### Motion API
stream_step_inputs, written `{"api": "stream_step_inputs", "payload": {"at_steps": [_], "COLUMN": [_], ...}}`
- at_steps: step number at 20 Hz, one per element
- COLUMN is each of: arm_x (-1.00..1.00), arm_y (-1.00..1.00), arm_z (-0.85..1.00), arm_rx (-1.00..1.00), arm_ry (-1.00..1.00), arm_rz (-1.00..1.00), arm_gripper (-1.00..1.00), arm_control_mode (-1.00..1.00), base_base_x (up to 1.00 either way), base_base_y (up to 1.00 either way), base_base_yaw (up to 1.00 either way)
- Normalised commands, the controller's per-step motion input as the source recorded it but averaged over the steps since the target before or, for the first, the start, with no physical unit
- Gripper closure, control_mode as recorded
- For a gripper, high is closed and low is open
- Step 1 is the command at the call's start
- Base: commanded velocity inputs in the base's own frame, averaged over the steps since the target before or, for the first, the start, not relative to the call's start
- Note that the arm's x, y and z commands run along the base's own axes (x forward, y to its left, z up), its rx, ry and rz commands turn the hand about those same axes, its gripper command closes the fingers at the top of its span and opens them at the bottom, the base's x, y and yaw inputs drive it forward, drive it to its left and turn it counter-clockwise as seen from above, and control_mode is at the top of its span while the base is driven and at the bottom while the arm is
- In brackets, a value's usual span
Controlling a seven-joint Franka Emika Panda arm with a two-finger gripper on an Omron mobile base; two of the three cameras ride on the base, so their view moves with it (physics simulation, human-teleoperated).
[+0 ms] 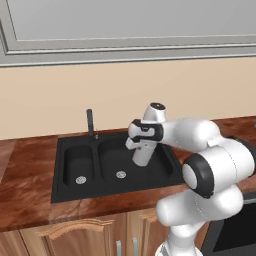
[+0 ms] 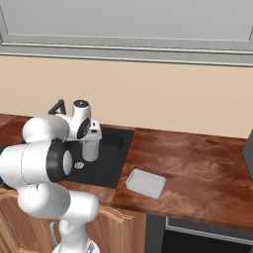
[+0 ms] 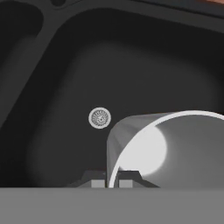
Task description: Place the tupperware in the left basin and the glass cup in the right basin of the sink.
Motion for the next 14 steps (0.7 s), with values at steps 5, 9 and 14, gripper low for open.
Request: {"api": "stream_step_inputs", "payload": {"at_steps": [5,9,14], "arm_x": [0.20,0.20,0.17], "arm_y": [0.16,0.05,0.02], "arm_z": [-0.36,-0.28,-0.26], "arm_rx": [-0.06,-0.12,-0.07], "arm_ry": [0.00,0.00,0.00], "arm_rz": [0.00,0.00,0.00], "arm_gripper": [1.00,1.00,1.00], "arm_control_mode": [-1.00,-1.00,-1.00], "base_base_x": [0.00,0.00,0.00], "base_base_y": [0.00,0.00,0.00], "base_base_yaw": [0.00,0.00,0.00]}}
